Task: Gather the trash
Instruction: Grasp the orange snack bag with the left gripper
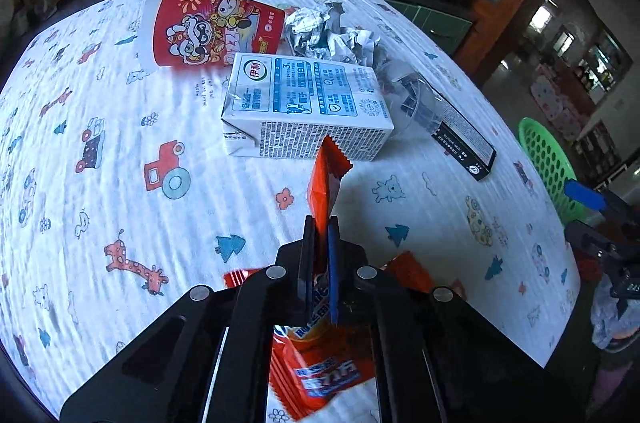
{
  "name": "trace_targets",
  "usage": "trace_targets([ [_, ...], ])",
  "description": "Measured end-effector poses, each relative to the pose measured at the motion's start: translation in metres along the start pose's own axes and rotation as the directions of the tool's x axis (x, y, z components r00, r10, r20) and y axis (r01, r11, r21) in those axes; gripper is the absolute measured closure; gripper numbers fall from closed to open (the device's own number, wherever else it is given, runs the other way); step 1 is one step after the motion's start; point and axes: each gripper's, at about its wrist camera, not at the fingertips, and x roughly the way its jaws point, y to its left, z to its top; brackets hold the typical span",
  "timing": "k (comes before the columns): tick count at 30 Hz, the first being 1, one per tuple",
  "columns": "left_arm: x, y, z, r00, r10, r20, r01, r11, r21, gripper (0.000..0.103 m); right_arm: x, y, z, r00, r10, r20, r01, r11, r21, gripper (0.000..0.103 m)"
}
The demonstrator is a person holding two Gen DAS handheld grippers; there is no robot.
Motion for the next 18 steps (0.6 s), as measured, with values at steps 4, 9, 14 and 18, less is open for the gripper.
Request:
trace_targets([
  [4, -0.014, 0.000, -0.002, 1.000, -0.012, 0.018, 0.011, 1.000, 0.015, 0.099, 0.013, 0.007, 0.012, 1.000, 0.010, -0.008, -0.010, 1.000, -0.024, 0.023],
  [9, -0.029, 0.005, -0.006, 0.999, -0.013, 0.031, 0.011, 0.999, 0.035, 0.099, 0.035, 0.023, 0.036, 0.999, 0.030, -0.018, -0.031, 0.996, -0.083, 0.027],
  [14, -0.038, 0.011, -0.009, 0.999, -0.016, 0.038, 0.014, 0.999, 0.040, 0.099, 0.061, 0.042, 0.058, 0.998, 0.040, -0.050, -0.048, 0.980, -0.193, 0.028],
  [18, -0.039, 0.014, -0.010, 0.999, -0.019, 0.040, 0.017, 0.999, 0.044, 0.099, 0.086, 0.054, 0.074, 0.995, 0.031, -0.092, -0.057, 0.951, -0.302, 0.029],
])
